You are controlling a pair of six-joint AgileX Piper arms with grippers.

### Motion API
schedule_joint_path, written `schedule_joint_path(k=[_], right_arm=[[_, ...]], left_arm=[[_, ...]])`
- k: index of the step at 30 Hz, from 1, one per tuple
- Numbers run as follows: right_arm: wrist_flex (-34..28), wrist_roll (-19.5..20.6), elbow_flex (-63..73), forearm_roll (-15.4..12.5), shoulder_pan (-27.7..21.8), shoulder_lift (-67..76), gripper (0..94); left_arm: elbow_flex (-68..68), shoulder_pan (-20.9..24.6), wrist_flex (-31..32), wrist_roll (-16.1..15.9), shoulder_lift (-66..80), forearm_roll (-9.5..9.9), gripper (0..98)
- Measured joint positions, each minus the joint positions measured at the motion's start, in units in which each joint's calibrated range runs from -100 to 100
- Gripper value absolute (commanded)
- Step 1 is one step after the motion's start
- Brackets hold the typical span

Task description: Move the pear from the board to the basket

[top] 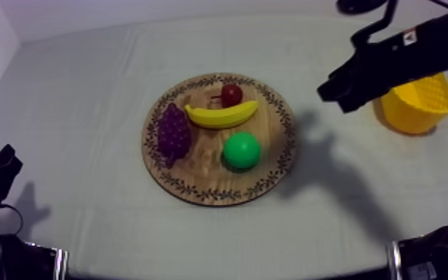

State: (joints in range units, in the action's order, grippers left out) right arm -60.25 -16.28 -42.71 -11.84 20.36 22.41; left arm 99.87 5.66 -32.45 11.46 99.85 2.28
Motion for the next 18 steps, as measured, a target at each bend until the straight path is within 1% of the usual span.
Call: schedule_joint_path(k=[3,6,13,18], right_arm=[[-1.3,-0.8,1.3,0.8,2.5,-3.0,56.9],[-2.4,-0.3,2.8,2.4,4.8,-5.6,68.2],[-3.9,6.3,5.5,4.8,9.8,-11.0,84.8],[-4.8,10.7,8.6,8.0,13.0,-16.8,90.2]], left_arm=[[0.0,0.0,0.0,0.0,0.0,0.0,0.1],[0.0,0.0,0.0,0.0,0.0,0.0,0.1],[0.0,0.0,0.0,0.0,0.0,0.0,0.1],[0.0,0.0,0.0,0.0,0.0,0.0,0.1]])
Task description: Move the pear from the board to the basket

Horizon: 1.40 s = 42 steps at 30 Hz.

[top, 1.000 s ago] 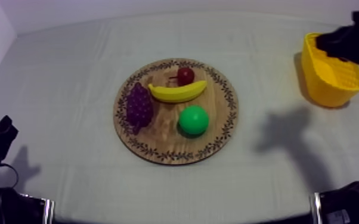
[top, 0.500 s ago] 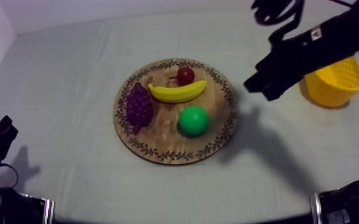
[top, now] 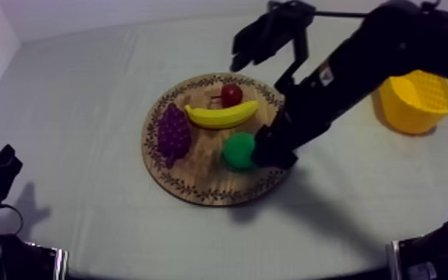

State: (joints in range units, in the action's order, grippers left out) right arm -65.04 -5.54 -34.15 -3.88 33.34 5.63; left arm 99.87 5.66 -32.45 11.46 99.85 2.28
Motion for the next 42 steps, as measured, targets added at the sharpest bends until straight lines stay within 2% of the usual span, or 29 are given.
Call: schedule_joint_path(k=[5,11,23,42], right_arm=[[-1.2,4.2,3.9,3.4,1.9,-6.6,91.6],[-0.6,8.5,6.7,6.8,1.9,-12.9,91.8],[0.8,9.2,10.7,7.0,0.9,-20.8,91.8],[-3.8,8.9,18.5,6.7,0.3,-30.7,91.7]], left_arm=[[0.0,0.0,0.0,0.0,0.0,0.0,0.1],[0.0,0.0,0.0,0.0,0.0,0.0,0.1],[0.0,0.0,0.0,0.0,0.0,0.0,0.1],[0.0,0.0,0.0,0.0,0.0,0.0,0.1]])
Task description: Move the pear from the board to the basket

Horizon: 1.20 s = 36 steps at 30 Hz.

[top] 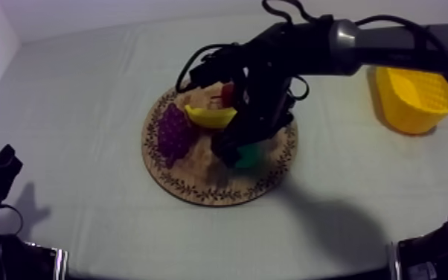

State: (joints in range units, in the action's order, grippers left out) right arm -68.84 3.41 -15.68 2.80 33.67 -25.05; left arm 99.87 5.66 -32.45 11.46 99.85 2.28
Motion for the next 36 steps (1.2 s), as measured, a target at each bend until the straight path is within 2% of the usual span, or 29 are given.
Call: schedule_joint_path(k=[17,26,36], right_arm=[[-3.0,-1.5,3.6,-1.3,0.9,-6.3,85.7],[-3.1,-1.2,4.4,-1.4,0.7,-7.3,70.8],[-1.8,-0.7,5.0,-1.4,0.7,-7.2,61.7]], left_arm=[[0.0,0.0,0.0,0.0,0.0,0.0,0.1],[0.0,0.0,0.0,0.0,0.0,0.0,0.1],[0.0,0.0,0.0,0.0,0.0,0.0,0.1]])
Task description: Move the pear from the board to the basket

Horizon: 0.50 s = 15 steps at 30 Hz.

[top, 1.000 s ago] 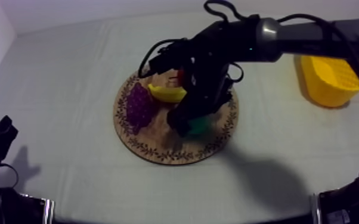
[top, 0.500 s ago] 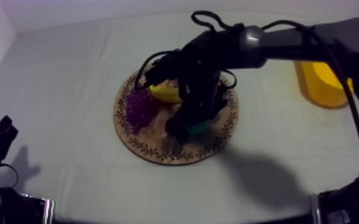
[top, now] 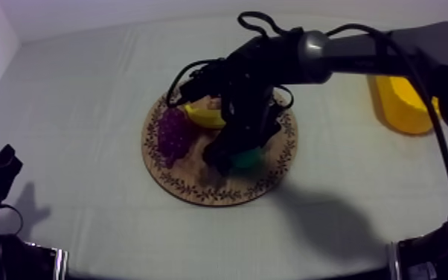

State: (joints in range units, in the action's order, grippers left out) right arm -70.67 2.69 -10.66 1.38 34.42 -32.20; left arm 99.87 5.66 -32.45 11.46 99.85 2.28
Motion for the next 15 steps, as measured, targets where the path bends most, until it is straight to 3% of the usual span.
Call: schedule_joint_path(k=[6,15], right_arm=[[0.9,0.0,-0.2,-0.3,0.0,-0.4,53.8],[2.1,0.0,-1.0,-0.2,-0.7,-0.6,52.3]], left_arm=[[0.0,0.0,0.0,0.0,0.0,0.0,0.1],[0.0,0.0,0.0,0.0,0.0,0.0,0.1]])
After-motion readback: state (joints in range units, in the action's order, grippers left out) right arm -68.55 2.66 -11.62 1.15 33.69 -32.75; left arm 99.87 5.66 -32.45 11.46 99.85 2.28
